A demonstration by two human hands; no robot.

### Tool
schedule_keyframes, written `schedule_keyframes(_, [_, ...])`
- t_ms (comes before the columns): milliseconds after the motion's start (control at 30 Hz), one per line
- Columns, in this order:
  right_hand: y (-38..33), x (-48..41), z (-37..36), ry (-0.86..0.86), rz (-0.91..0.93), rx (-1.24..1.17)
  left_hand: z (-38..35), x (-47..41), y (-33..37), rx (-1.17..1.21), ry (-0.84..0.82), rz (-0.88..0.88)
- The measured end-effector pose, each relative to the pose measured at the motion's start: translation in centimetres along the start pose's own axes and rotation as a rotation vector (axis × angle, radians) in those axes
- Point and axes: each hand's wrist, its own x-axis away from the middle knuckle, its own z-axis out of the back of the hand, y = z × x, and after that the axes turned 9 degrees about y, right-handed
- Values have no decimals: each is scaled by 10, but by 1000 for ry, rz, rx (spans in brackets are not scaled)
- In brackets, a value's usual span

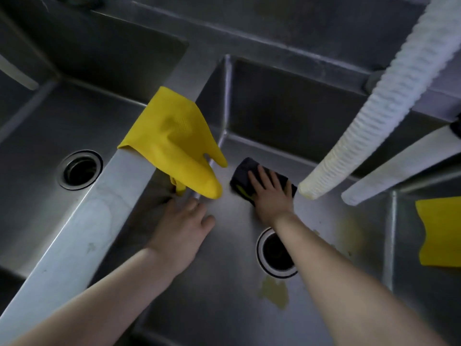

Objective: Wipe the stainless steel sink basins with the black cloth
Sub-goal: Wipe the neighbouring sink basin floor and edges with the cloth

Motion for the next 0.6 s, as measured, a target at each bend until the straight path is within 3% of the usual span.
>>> schedule_keyframes(200, [-18,67,-4,7,140,82,-21,-3,42,297,-121,128])
schedule_keyframes(367, [-16,108,-19,-86,266,37,-35,1,68,303,-170,187])
schedule_keyframes(467, [-4,83,-9,-48,217,43,-44,-6,73,320,-142,184])
schedule_keyframes(600, [33,47,10,-14,19,45,-56,-20,79,376,-161,161])
